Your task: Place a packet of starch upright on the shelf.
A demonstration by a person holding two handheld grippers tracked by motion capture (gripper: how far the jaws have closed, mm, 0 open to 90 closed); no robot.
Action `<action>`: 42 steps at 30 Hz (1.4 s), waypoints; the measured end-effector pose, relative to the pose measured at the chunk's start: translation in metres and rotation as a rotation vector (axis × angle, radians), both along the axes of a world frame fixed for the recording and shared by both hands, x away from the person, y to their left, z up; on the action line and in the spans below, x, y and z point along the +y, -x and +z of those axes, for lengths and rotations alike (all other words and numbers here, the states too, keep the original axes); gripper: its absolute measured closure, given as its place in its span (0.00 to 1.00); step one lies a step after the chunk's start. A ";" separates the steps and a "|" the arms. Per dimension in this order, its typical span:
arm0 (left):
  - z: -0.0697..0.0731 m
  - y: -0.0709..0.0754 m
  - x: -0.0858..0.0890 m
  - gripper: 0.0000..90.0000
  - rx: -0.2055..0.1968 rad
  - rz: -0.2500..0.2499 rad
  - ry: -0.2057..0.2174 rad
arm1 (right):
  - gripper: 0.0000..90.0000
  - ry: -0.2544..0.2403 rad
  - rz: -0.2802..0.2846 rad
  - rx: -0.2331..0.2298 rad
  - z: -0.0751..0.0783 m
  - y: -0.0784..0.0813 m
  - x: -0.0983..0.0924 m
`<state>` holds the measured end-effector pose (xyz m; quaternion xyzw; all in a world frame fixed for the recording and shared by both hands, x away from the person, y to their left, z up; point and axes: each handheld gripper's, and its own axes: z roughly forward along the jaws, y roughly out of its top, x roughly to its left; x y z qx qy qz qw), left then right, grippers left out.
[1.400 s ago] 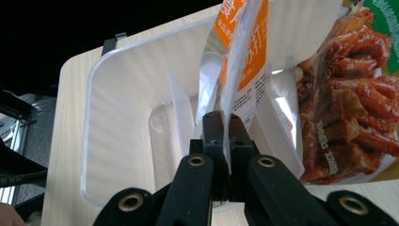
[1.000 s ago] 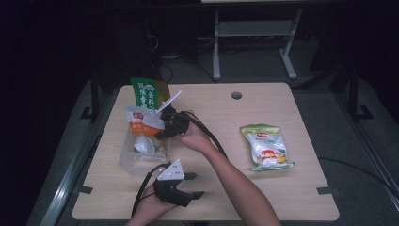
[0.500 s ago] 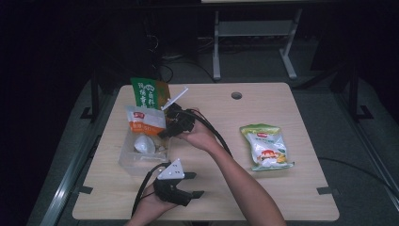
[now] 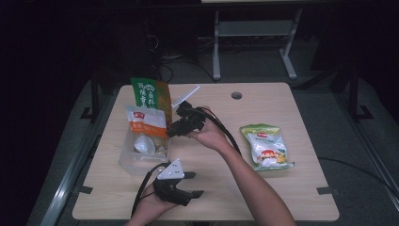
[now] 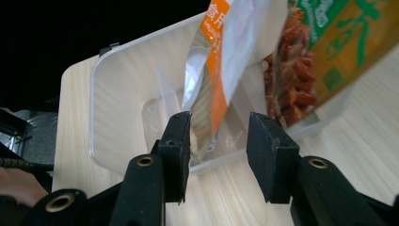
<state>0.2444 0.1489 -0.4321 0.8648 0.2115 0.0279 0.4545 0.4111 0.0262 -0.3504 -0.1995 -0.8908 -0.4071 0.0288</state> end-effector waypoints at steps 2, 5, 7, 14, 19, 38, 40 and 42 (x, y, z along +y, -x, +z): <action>0.000 -0.001 0.001 0.35 0.000 0.004 0.000 | 0.65 -0.006 -0.011 0.010 0.002 0.001 -0.007; 0.000 -0.001 0.001 0.35 0.007 0.006 0.006 | 0.63 0.001 -0.023 0.006 0.003 0.001 -0.016; 0.000 -0.002 0.002 0.35 0.003 0.000 -0.002 | 0.62 -0.003 -0.031 0.013 0.003 0.001 -0.023; -0.001 -0.001 0.002 0.35 -0.003 -0.002 -0.008 | 0.58 0.001 -0.069 0.027 0.001 0.003 -0.049; 0.000 -0.001 0.004 0.35 -0.006 0.007 -0.009 | 0.55 0.009 -0.092 0.027 -0.002 0.005 -0.066; -0.002 -0.004 0.004 0.34 -0.001 0.013 -0.011 | 0.50 0.041 -0.184 0.064 -0.006 0.015 -0.129; -0.003 -0.004 0.004 0.34 -0.002 0.013 -0.011 | 0.49 0.042 -0.190 0.062 -0.004 0.017 -0.134; -0.003 -0.004 0.004 0.33 -0.001 0.013 -0.011 | 0.49 0.040 -0.198 0.064 -0.005 0.018 -0.139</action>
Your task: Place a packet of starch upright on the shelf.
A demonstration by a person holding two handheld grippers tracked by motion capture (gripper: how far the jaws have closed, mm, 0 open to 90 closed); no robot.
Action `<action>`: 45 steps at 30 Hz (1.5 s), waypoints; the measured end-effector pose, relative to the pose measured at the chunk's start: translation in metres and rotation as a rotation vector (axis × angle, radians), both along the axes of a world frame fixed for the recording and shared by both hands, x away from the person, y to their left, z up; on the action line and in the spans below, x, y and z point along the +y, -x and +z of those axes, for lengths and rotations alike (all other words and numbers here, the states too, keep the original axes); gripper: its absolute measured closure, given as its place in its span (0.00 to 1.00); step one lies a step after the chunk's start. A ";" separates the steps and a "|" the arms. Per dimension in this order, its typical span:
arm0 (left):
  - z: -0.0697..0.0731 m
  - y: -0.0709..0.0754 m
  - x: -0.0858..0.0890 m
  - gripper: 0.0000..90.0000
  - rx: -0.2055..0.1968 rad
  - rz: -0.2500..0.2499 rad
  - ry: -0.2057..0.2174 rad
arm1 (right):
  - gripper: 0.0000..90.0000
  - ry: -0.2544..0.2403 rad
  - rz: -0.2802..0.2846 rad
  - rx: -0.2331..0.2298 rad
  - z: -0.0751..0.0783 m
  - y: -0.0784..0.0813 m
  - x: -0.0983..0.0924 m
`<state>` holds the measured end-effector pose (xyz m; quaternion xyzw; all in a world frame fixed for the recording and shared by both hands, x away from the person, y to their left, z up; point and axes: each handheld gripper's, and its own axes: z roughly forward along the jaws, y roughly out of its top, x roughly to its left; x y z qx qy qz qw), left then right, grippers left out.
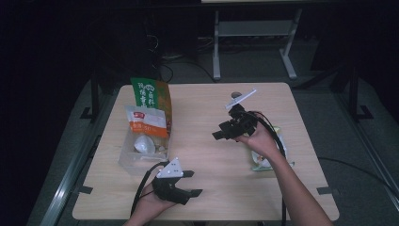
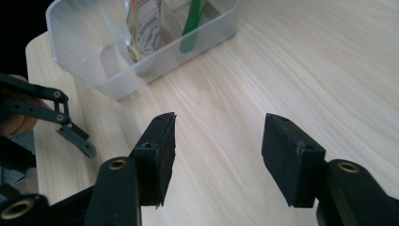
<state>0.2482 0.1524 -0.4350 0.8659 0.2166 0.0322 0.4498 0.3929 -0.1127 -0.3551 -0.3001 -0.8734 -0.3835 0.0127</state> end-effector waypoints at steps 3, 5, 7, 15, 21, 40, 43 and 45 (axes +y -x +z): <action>0.000 0.000 0.000 0.33 -0.005 -0.001 0.003 | 0.49 0.005 -0.011 0.006 -0.002 0.002 -0.007; 0.001 -0.001 0.000 0.33 -0.007 -0.002 0.003 | 0.48 0.007 -0.025 0.014 -0.003 0.003 -0.013; 0.001 -0.001 0.000 0.33 -0.007 0.001 0.002 | 0.48 0.008 -0.033 0.016 -0.005 0.004 -0.018; 0.002 0.000 -0.003 0.33 -0.013 -0.004 -0.002 | 0.47 0.025 -0.067 0.024 -0.010 0.010 -0.040; 0.004 -0.003 -0.007 0.32 -0.013 -0.007 0.001 | 0.47 0.045 -0.117 0.035 -0.015 0.017 -0.064; 0.015 -0.016 -0.038 0.32 -0.018 -0.023 0.013 | 0.51 0.160 -0.346 0.062 -0.039 0.029 -0.142; 0.017 -0.019 -0.046 0.32 -0.019 -0.028 0.014 | 0.54 0.169 -0.382 0.076 -0.046 0.031 -0.155; 0.019 -0.022 -0.052 0.32 -0.021 -0.037 0.010 | 0.56 0.174 -0.405 0.086 -0.049 0.032 -0.163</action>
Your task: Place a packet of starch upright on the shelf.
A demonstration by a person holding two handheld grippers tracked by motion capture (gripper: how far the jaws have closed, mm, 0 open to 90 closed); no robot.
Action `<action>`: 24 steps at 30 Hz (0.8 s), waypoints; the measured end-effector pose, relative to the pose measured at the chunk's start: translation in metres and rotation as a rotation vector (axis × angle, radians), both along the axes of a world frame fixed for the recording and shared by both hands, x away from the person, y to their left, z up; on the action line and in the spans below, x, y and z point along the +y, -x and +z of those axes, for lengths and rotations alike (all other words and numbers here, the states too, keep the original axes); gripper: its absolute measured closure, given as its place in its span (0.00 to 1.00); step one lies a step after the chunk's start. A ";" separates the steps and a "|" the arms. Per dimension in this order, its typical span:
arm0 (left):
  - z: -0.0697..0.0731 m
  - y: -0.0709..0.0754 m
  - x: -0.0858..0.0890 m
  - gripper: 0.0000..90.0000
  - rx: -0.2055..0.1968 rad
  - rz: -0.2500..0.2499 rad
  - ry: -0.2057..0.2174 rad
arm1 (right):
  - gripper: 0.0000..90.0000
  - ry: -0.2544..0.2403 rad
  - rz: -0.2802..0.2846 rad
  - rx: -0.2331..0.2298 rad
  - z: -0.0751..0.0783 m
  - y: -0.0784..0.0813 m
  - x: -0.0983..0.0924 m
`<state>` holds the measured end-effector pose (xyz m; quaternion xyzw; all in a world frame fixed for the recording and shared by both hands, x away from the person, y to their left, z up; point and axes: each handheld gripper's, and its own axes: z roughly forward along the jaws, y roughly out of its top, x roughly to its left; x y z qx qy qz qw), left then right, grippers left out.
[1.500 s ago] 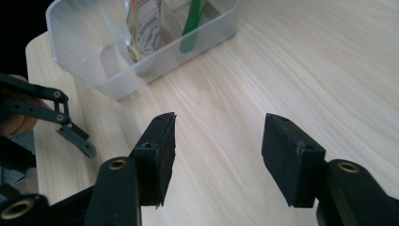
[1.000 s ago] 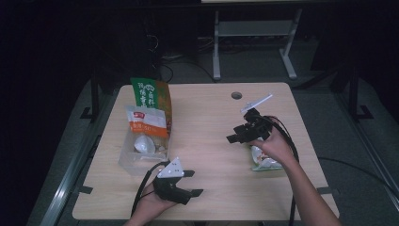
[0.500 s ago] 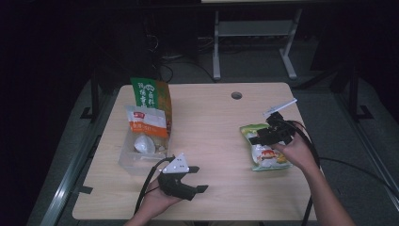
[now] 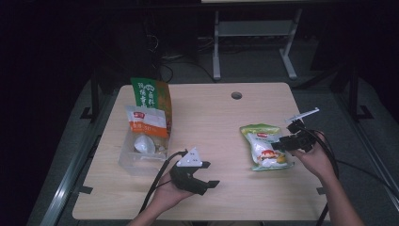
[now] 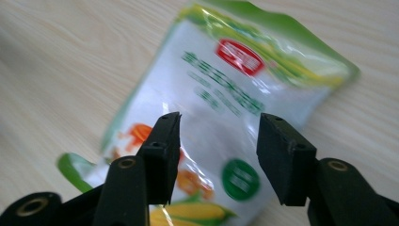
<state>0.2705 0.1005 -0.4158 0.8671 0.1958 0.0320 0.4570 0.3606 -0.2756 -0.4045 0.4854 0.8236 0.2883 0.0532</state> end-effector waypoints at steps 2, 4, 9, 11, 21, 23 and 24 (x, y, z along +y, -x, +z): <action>0.001 -0.003 -0.007 0.32 -0.001 -0.004 0.002 | 0.59 0.007 -0.026 0.004 -0.004 0.001 -0.008; 0.002 -0.006 -0.014 0.32 0.005 -0.009 0.001 | 0.60 0.014 -0.049 0.010 -0.007 0.001 -0.015; 0.002 -0.012 -0.029 0.32 0.008 -0.025 -0.005 | 0.63 -0.012 -0.078 0.038 -0.015 0.003 -0.024; 0.003 -0.014 -0.035 0.32 0.007 -0.030 -0.007 | 0.64 -0.011 -0.071 0.041 -0.015 0.005 -0.025; 0.006 -0.020 -0.054 0.32 0.004 -0.047 -0.001 | 0.69 -0.019 -0.069 0.058 -0.015 0.016 -0.021; 0.006 -0.020 -0.056 0.32 0.003 -0.050 0.001 | 0.68 -0.028 -0.061 0.066 -0.015 0.019 -0.020; 0.006 -0.020 -0.058 0.32 0.004 -0.053 -0.001 | 0.67 -0.030 -0.065 0.071 -0.015 0.021 -0.020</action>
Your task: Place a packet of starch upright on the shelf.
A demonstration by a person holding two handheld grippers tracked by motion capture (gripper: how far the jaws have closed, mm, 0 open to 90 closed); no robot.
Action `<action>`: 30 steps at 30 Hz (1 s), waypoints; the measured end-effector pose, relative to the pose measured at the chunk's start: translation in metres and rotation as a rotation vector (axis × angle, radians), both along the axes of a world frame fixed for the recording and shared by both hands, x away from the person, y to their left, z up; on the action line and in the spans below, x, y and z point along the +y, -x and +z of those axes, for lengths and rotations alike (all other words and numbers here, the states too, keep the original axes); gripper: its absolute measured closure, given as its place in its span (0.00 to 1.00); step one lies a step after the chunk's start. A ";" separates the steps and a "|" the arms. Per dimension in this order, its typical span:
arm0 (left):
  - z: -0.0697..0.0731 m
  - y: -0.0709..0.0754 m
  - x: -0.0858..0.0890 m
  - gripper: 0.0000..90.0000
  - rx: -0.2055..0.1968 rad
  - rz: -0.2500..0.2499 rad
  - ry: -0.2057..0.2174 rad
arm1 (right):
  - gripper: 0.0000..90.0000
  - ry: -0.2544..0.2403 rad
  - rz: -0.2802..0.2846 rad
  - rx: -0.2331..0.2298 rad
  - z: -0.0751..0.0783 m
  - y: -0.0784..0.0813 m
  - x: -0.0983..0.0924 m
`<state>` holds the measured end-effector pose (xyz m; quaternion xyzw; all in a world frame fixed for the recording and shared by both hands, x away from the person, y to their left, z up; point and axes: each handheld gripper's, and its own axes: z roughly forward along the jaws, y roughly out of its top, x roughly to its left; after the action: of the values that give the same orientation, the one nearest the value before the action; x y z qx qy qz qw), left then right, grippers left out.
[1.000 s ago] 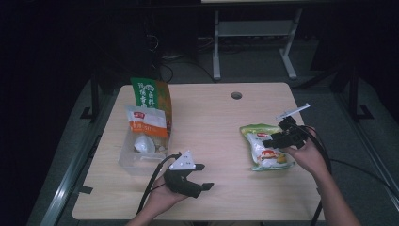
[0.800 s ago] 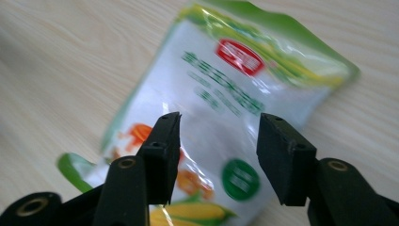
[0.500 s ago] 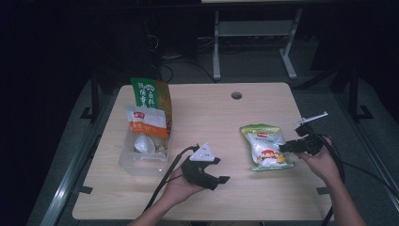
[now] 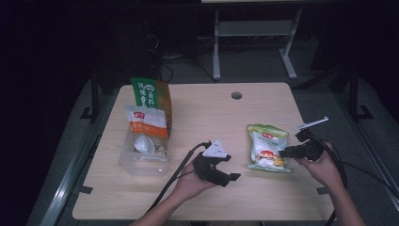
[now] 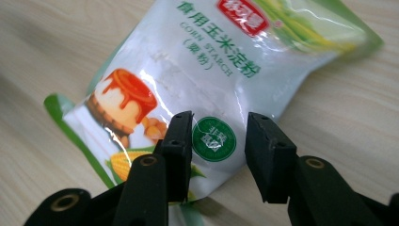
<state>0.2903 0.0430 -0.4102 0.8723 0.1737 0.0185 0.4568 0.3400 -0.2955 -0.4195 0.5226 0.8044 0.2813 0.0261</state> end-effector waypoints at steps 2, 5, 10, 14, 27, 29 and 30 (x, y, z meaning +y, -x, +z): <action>-0.001 -0.001 -0.002 0.32 0.003 0.000 0.002 | 0.61 0.010 0.007 0.006 0.000 0.001 0.000; -0.002 -0.001 -0.003 0.32 0.004 0.000 -0.004 | 0.55 0.031 -0.002 0.006 0.002 -0.002 -0.003; -0.003 -0.005 -0.003 0.32 0.013 0.008 0.002 | 0.51 0.007 -0.061 0.032 -0.002 -0.017 -0.013; -0.005 -0.009 -0.005 0.32 0.022 0.009 -0.002 | 0.50 -0.001 -0.063 0.062 -0.009 -0.030 -0.013; -0.006 -0.020 -0.014 0.32 0.035 0.013 -0.006 | 0.89 -0.083 -0.054 0.123 -0.022 -0.045 -0.006; -0.006 -0.021 -0.015 0.32 0.037 0.014 -0.007 | 0.98 -0.074 -0.039 0.122 -0.019 -0.044 -0.005; -0.006 -0.022 -0.015 0.32 0.039 0.013 -0.009 | 0.98 -0.069 -0.033 0.119 -0.017 -0.043 -0.004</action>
<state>0.3122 0.0277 -0.4162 0.8732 0.1883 0.0053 0.4494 0.3835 -0.2995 -0.4369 0.5521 0.7858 0.2766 -0.0353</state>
